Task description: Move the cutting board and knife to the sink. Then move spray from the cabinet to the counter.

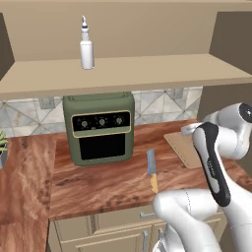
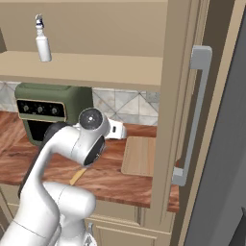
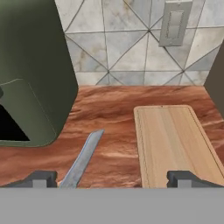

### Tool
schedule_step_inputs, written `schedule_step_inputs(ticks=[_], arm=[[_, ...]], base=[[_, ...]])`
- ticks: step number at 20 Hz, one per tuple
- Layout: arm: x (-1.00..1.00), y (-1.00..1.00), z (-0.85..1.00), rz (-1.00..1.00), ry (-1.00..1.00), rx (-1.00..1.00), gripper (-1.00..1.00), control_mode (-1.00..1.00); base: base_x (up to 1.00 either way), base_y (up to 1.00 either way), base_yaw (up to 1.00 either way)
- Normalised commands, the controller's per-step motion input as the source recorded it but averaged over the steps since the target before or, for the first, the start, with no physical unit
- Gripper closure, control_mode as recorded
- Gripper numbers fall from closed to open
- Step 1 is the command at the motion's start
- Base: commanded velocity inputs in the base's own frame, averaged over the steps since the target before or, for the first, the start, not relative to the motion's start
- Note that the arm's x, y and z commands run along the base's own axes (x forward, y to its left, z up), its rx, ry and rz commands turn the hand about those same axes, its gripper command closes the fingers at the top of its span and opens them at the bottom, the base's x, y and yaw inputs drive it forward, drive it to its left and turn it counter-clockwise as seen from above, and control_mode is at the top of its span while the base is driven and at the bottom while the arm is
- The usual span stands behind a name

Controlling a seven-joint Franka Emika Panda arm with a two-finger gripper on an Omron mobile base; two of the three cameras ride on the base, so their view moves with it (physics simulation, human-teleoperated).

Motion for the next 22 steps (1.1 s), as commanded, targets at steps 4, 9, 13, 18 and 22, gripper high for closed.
schedule_step_inputs(ticks=[4,9,13,18,22], arm=[[0.41,0.0,-0.31,0.07,-0.07,0.0,-1.0,-1.0],[0.5,-0.01,-0.09,0.02,0.01,0.0,-1.0,-1.0],[0.58,0.0,-0.04,0.0,0.09,0.0,-1.0,-1.0],[0.44,0.0,-0.08,0.0,-0.01,0.0,-1.0,-1.0],[0.35,0.0,-0.29,0.0,-0.02,0.0,-1.0,-1.0]], base=[[0.0,0.0,0.0],[0.0,0.0,0.0],[0.0,0.0,0.0],[0.0,0.0,0.0],[0.0,0.0,0.0]])
